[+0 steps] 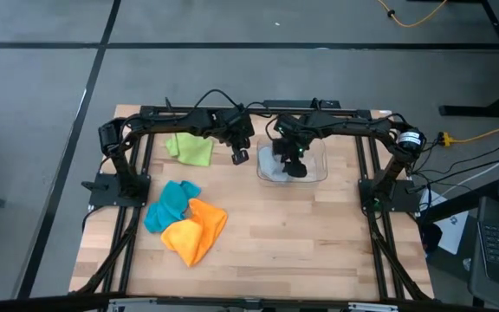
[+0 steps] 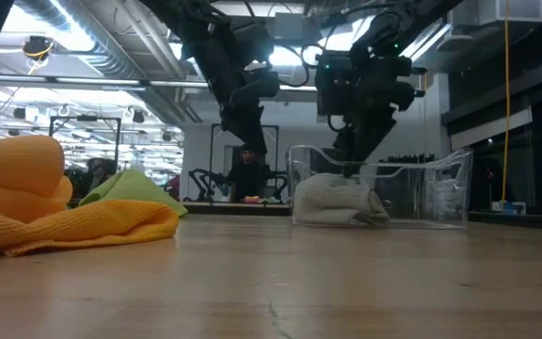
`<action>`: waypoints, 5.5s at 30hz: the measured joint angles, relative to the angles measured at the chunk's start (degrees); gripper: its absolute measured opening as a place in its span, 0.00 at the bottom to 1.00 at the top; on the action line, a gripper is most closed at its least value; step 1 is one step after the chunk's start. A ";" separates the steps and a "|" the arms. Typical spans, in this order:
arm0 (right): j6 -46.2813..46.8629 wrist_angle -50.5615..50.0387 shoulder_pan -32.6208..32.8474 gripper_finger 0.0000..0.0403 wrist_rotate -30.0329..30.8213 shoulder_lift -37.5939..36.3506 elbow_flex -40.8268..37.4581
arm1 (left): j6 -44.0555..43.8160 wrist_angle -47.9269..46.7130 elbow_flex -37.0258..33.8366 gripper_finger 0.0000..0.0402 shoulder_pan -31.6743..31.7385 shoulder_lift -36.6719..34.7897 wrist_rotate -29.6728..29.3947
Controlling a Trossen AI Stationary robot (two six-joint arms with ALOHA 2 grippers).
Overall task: Fold microfiber towels
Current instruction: Put the folded gray microfiber into the transparent bin
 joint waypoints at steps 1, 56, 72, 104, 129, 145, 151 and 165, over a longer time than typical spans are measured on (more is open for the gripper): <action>0.00 0.02 0.18 0.54 -0.86 0.00 -0.07 | 0.00 0.00 0.00 0.02 -0.01 0.00 -0.41; 0.66 2.81 7.79 0.51 9.21 10.70 -0.07 | 0.00 0.44 0.00 0.02 -0.01 0.02 -1.36; 0.07 1.74 7.76 0.04 10.67 9.13 -0.33 | 0.02 0.45 0.02 0.02 -0.01 0.02 -1.34; 0.04 -29.58 7.72 0.04 40.23 9.11 22.20 | 0.18 0.44 0.02 0.00 -0.01 0.02 -1.36; 4.61 -38.45 8.16 0.36 25.49 9.03 16.06 | 0.17 0.76 -3.02 0.03 0.45 0.02 -4.09; 18.64 -36.27 8.60 0.41 23.59 -3.30 12.89 | 0.20 1.75 -3.02 0.01 0.54 0.02 -4.09; 21.14 -14.40 9.21 0.42 23.60 -17.01 -0.69 | 0.20 1.70 -3.02 0.03 0.54 0.02 -4.01; 21.17 20.26 7.92 0.42 30.57 -17.29 -18.92 | 0.17 2.75 -3.02 0.03 0.54 0.02 -3.87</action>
